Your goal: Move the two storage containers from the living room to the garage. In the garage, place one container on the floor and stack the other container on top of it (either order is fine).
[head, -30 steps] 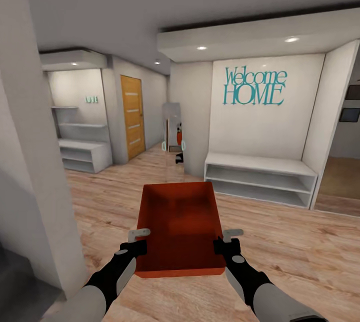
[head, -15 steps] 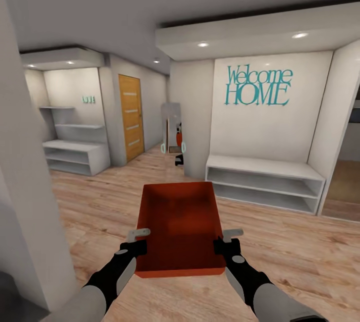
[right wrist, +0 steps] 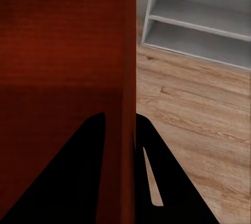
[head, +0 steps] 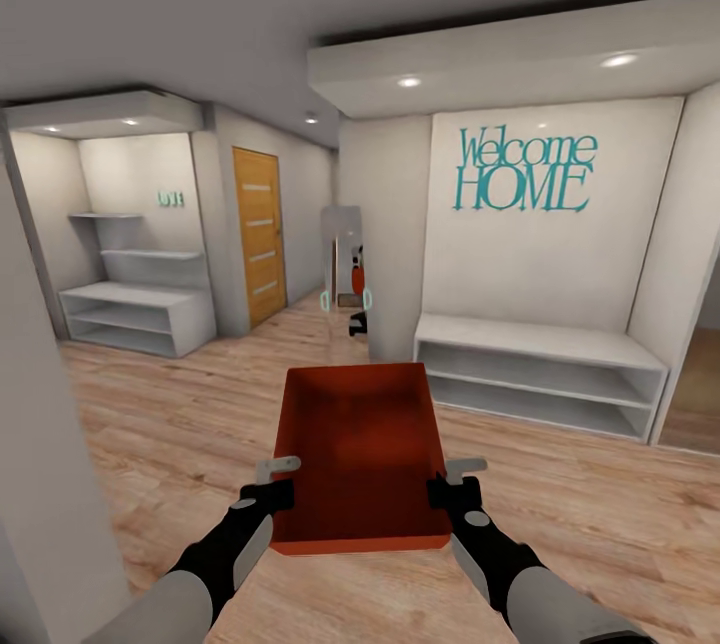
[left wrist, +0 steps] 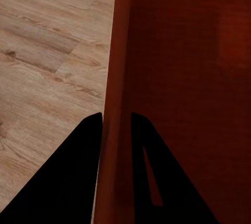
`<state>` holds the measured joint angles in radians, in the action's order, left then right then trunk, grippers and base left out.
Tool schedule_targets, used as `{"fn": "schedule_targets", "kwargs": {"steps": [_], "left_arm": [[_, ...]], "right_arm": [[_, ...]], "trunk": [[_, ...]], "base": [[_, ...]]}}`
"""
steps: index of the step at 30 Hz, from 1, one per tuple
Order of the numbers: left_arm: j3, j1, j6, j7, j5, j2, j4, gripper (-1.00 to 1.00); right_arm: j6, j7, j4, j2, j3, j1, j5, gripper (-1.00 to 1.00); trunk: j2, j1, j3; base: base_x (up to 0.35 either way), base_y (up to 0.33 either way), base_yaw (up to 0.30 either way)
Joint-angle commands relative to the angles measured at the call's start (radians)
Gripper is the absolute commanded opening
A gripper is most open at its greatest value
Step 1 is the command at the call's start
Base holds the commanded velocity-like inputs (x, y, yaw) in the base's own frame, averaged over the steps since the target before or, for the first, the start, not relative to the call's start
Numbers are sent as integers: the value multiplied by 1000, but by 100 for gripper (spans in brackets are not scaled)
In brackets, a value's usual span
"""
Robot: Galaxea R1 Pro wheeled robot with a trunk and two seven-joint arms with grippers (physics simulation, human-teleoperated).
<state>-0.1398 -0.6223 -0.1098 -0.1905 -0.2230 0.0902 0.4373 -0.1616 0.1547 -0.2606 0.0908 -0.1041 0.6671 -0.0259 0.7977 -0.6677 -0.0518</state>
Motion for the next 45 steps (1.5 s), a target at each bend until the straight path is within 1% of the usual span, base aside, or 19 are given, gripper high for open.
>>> {"fn": "schedule_targets", "kwargs": {"steps": [1, 45], "left_arm": [[46, -1, 45, -83, 11, -12, 5, -100], [45, -1, 45, -83, 11, -12, 9, -100]], "right_arm": [[1, -1, 1, 0, 14, 1, 33, -100], [5, -6, 1, 1, 14, 1, 34, -100]], "trunk": [[1, -1, -2], [1, -1, -2]], "base": [[322, 0, 0], [322, 0, 0]]}}
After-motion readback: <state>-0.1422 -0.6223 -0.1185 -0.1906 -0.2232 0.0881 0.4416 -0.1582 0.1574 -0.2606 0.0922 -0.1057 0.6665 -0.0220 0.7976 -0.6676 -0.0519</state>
